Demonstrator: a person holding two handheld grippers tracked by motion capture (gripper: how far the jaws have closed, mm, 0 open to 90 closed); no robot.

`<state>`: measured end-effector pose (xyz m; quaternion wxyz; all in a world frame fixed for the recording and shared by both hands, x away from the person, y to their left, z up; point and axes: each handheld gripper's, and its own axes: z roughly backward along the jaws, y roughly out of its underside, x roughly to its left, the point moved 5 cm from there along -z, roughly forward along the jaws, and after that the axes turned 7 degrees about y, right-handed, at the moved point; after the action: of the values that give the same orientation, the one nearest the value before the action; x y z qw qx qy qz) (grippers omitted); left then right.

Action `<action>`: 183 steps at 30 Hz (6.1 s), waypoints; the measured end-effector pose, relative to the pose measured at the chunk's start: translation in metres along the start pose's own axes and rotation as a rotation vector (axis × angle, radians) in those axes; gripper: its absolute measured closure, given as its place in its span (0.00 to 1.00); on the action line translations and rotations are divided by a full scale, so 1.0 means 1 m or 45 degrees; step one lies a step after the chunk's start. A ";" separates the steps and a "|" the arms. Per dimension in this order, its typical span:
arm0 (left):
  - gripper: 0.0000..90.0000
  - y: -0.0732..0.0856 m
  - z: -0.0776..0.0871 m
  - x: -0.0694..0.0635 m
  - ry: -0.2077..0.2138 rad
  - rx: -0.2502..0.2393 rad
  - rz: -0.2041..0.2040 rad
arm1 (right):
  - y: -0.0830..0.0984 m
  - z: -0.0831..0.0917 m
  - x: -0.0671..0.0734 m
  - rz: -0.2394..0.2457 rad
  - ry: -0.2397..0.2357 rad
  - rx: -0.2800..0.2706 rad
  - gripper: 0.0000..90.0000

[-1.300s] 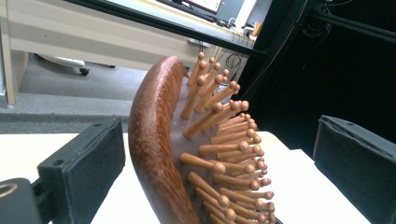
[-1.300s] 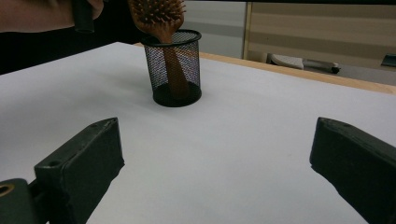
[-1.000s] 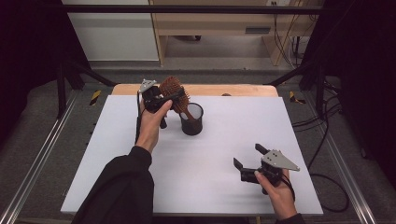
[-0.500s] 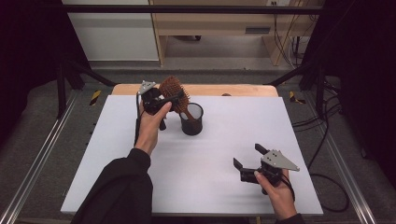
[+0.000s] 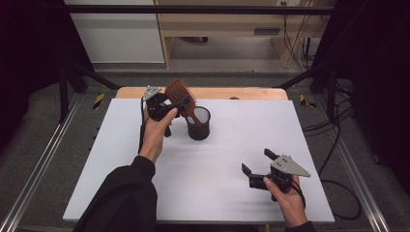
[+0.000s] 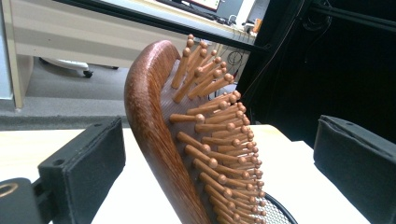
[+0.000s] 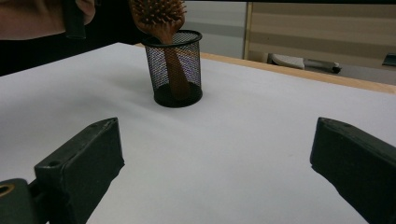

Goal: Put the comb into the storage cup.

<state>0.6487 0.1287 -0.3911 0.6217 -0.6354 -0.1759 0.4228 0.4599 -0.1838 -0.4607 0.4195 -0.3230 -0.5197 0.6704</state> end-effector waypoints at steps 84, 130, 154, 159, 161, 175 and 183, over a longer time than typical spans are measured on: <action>0.02 -0.008 0.057 -0.013 -0.013 -0.032 -0.119 | 0.002 -0.003 0.007 0.012 -0.021 0.012 0.03; 0.02 -0.052 0.134 -0.019 -0.056 -0.103 -0.216 | 0.000 0.000 -0.002 0.001 0.021 0.018 0.04; 0.02 -0.064 0.181 -0.009 -0.193 -0.157 -0.317 | 0.000 0.002 -0.007 -0.023 0.029 0.013 0.04; 0.02 -0.063 0.188 -0.009 -0.171 -0.147 -0.321 | -0.001 0.002 -0.006 -0.026 0.025 0.011 0.04; 0.02 -0.062 0.191 -0.009 -0.167 -0.153 -0.318 | -0.001 0.002 -0.006 -0.027 0.024 0.008 0.04; 0.01 -0.051 0.207 -0.001 -0.162 -0.158 -0.296 | -0.001 0.003 -0.010 -0.031 0.037 0.005 0.04; 0.01 -0.036 0.214 0.015 -0.204 -0.152 -0.272 | -0.001 0.003 -0.010 -0.029 0.035 0.003 0.04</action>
<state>0.5062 0.2833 -0.3341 0.6082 -0.6133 -0.3163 0.3924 0.4615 -0.1938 -0.4586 0.4345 -0.3258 -0.5169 0.6617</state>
